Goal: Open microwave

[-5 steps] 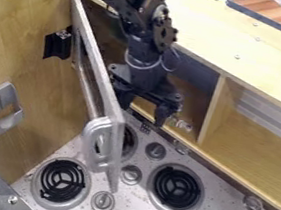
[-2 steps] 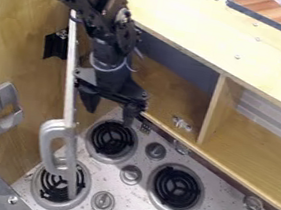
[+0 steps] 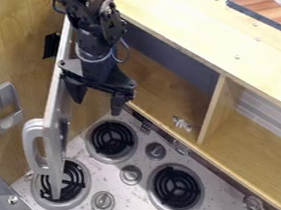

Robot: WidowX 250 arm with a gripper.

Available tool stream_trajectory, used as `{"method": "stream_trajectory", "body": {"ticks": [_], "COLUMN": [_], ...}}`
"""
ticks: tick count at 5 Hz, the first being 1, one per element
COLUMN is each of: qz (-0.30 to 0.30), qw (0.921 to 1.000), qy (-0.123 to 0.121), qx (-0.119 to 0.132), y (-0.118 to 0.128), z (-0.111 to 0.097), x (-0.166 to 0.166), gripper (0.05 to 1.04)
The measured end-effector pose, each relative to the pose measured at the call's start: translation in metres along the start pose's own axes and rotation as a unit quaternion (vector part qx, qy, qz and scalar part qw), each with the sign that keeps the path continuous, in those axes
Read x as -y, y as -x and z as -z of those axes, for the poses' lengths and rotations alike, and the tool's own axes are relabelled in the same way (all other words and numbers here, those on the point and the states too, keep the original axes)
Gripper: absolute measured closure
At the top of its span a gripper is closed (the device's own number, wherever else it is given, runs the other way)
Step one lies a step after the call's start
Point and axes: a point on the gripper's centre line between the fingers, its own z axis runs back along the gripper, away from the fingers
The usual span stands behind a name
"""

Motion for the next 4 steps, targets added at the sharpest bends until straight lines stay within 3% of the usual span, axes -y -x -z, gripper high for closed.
{"method": "stream_trajectory", "body": {"ticks": [2, 4], "qz": [-0.024, -0.033], "qw": [0.9993, 0.9987], "qy": [-0.020, -0.031], "qx": [0.021, 0.022], "y": [-0.015, -0.020], "z": [-0.004, -0.002], "x": [-0.014, -0.020], "gripper": [0.085, 0.084]}}
